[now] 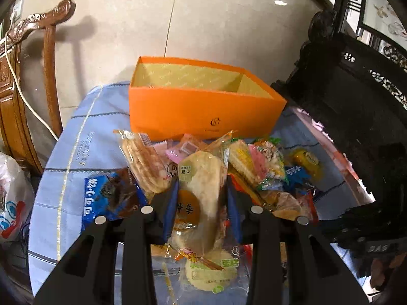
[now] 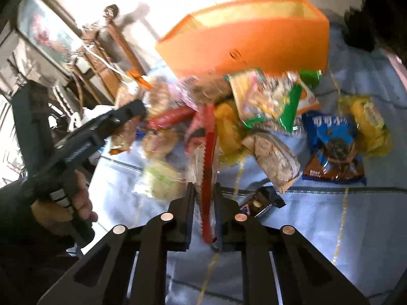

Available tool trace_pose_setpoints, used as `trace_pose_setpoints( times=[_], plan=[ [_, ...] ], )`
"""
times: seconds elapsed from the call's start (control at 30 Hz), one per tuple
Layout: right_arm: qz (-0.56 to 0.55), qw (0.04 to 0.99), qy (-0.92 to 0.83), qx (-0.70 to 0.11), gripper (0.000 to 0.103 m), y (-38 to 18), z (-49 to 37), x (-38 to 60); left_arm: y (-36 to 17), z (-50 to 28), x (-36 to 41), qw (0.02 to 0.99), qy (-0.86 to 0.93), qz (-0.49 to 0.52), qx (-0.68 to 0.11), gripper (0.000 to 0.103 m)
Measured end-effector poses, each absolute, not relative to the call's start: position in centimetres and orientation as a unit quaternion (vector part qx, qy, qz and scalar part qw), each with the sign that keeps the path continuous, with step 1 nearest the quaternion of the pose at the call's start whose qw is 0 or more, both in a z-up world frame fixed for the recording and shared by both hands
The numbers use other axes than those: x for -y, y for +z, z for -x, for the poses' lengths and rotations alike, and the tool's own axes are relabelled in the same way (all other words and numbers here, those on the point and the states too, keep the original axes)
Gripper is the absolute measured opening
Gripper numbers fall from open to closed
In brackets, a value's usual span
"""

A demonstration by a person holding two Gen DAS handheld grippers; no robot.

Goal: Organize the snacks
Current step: 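Grasp a red-edged snack with the right tool while the left tool grasps a cake pack, then lift both snacks over the orange box and open both tools to drop them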

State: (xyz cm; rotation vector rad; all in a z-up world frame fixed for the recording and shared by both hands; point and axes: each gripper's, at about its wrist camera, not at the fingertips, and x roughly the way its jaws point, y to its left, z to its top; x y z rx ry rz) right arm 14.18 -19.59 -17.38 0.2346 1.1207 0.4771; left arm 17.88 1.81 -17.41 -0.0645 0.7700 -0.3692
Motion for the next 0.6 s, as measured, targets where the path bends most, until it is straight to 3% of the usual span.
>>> trace_pose_setpoints(
  times=[0.3,0.6],
  plan=[
    [-0.07,0.822,0.237,-0.513,0.013,-15.4,-13.1,17.8,-16.7,-16.6,-2.6,0.907,-0.176,0.037,-0.381,0.034],
    [-0.078,0.874,0.222,-0.426,0.013,-5.8,-15.4,20.4,-12.0,-17.7,-2.6,0.922,-0.173,0.04,-0.345,0.034]
  ],
)
